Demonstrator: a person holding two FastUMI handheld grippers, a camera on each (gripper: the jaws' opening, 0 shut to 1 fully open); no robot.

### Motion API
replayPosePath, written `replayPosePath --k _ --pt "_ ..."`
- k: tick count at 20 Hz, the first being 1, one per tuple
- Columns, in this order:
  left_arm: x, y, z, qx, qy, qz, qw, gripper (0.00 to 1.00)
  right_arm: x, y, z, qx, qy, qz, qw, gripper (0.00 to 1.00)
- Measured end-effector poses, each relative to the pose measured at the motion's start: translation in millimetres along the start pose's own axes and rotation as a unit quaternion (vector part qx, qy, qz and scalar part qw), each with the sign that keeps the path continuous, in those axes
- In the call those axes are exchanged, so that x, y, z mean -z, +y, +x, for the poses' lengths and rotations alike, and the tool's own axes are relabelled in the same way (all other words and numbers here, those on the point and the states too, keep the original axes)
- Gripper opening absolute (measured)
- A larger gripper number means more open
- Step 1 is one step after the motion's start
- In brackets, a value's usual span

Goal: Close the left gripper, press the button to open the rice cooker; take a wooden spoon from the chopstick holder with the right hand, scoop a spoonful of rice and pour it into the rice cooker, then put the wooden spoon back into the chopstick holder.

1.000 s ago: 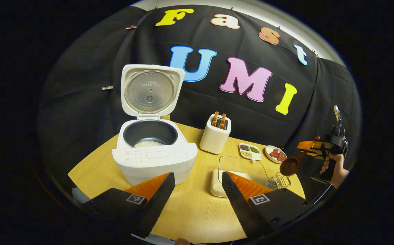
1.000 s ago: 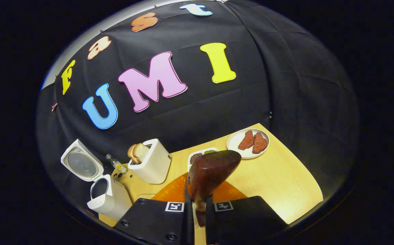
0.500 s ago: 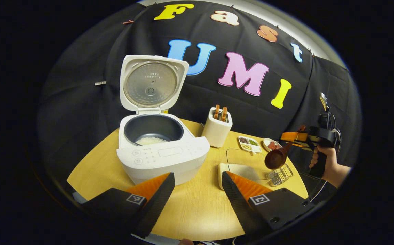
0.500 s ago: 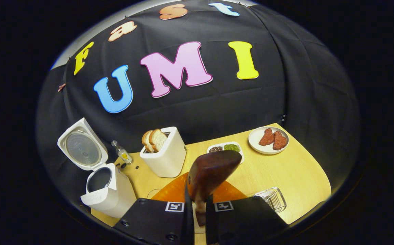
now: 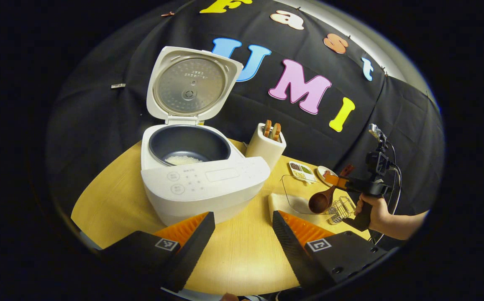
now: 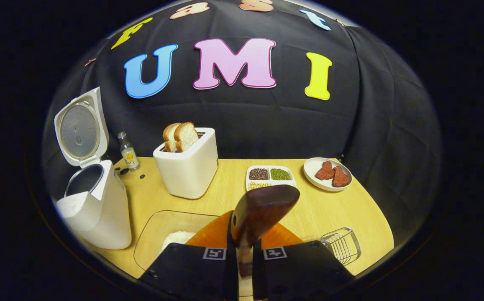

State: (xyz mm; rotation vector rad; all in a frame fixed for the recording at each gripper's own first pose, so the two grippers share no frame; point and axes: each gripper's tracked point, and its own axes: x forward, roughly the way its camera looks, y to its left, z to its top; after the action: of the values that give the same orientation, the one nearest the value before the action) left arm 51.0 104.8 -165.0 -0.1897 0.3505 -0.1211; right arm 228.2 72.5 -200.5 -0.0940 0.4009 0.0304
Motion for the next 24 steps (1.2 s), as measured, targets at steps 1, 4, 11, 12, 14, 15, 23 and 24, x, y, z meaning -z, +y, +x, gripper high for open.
replayPosePath --k 1,4,11,12,14,15,23,24 --pt "3 4 -1 0.0 0.003 -0.001 1.0 0.96 8 4 0 0.003 0.005 -0.008 1.0 0.17" --pt "9 16 -2 -0.003 0.008 -0.001 1.0 0.96 24 26 -4 -0.009 0.014 -0.012 1.0 0.17" --pt "15 21 -2 -0.005 0.016 -0.008 1.0 0.96 41 66 -11 -0.031 0.069 0.096 0.993 0.17" --pt "13 21 -3 -0.005 0.016 -0.005 1.0 0.96 41 67 -12 -0.029 0.079 0.118 0.989 0.17" --pt "12 20 -3 -0.004 0.015 0.002 1.0 0.96 42 69 -13 -0.03 0.099 0.163 0.981 0.18" --pt "11 20 -4 -0.004 0.014 0.005 1.0 0.96 42 71 -13 -0.031 0.108 0.186 0.976 0.18" --pt "12 17 -13 -0.003 0.015 0.01 1.0 0.96 36 80 -19 -0.046 0.139 0.312 0.939 0.17" --pt "12 16 -14 -0.004 0.014 0.016 1.0 0.96 35 80 -20 -0.049 0.14 0.323 0.935 0.18"
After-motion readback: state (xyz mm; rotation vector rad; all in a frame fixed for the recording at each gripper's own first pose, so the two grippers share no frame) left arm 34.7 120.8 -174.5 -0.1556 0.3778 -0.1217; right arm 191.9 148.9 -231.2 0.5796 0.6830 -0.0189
